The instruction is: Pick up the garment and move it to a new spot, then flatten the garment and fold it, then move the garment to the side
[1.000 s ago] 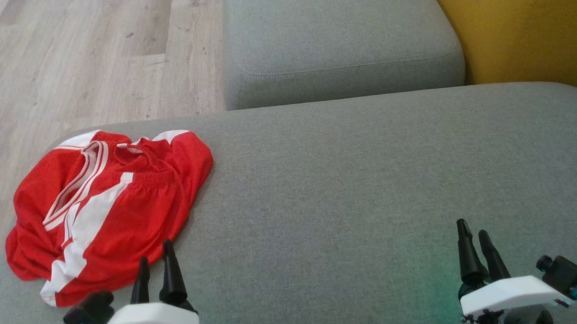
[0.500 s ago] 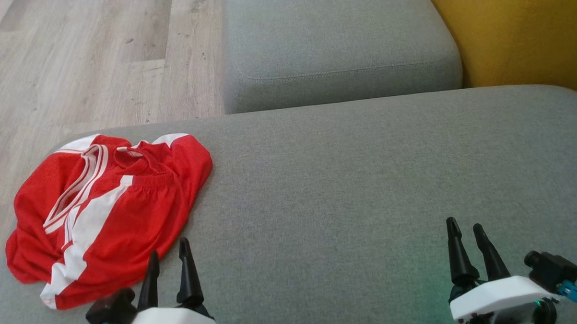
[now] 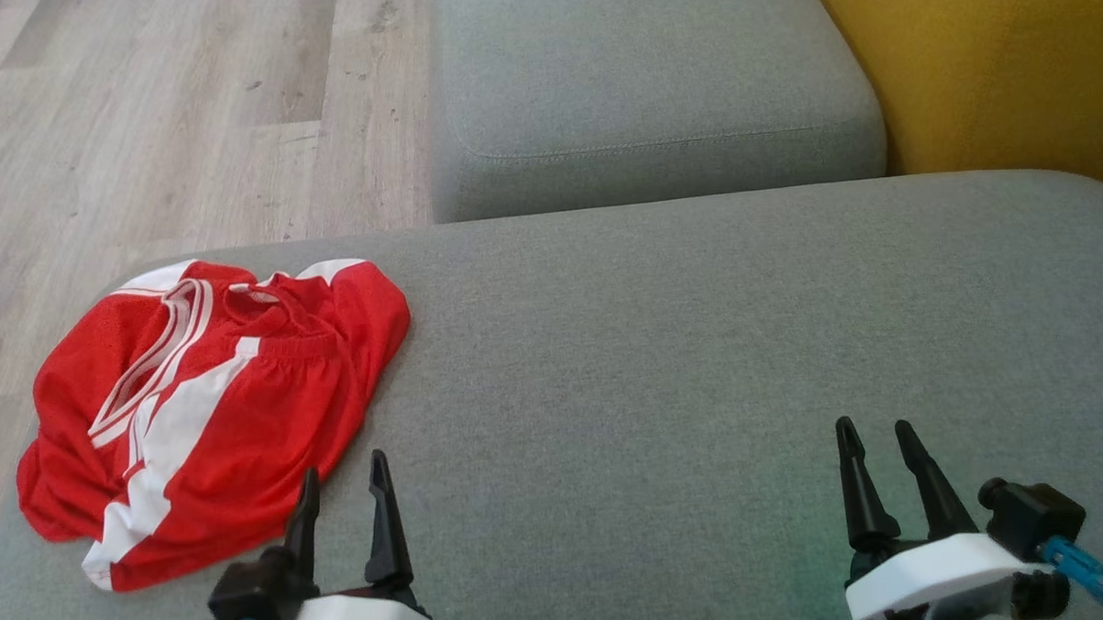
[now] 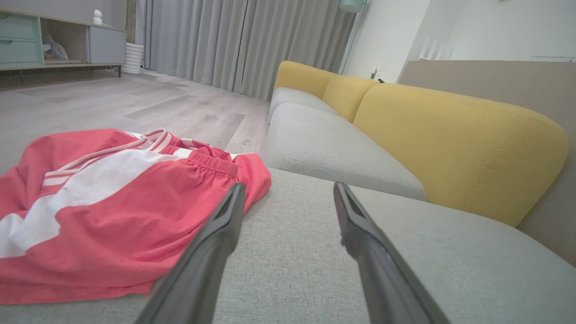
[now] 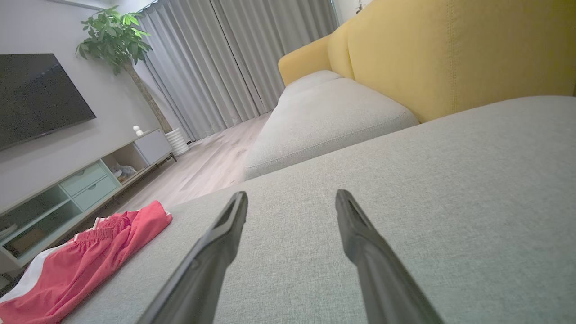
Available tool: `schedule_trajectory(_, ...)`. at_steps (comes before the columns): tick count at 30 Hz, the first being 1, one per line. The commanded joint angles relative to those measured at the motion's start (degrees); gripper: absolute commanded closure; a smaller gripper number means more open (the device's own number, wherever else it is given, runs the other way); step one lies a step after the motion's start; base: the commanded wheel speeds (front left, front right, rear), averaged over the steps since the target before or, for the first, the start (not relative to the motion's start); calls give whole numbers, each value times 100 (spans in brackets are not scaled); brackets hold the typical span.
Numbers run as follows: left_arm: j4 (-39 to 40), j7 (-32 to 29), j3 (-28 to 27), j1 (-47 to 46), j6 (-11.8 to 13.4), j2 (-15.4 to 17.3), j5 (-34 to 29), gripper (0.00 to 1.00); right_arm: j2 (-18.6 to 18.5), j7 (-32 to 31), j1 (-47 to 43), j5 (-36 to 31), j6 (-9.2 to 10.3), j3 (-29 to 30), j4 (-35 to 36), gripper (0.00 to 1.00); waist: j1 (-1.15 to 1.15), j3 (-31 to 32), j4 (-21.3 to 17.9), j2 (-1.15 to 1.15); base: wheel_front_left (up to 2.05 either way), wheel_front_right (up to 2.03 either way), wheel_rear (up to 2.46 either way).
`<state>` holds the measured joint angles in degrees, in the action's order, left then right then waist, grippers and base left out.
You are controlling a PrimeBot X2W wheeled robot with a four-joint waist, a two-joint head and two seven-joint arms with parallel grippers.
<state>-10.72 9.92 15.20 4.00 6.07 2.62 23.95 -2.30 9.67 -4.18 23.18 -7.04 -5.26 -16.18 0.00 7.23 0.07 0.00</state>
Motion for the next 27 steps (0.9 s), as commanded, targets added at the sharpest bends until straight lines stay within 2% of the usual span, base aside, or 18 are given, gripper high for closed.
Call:
schedule_trajectory(1,187,101,-64,-224,60,19,-221,0,-49,122,154,-221,-36,-107,183,0,0,-4,11,0,0,0,0)
schedule_trajectory(10,-87,252,52,-288,322,22,-884,0,-52,275,159,-904,-40,-56,101,0,0,17,66,0,0,0,0)
schedule_trajectory(27,-340,508,142,-346,770,26,-1453,0,-58,532,202,-1994,-45,10,-287,0,0,122,32,0,0,0,0)
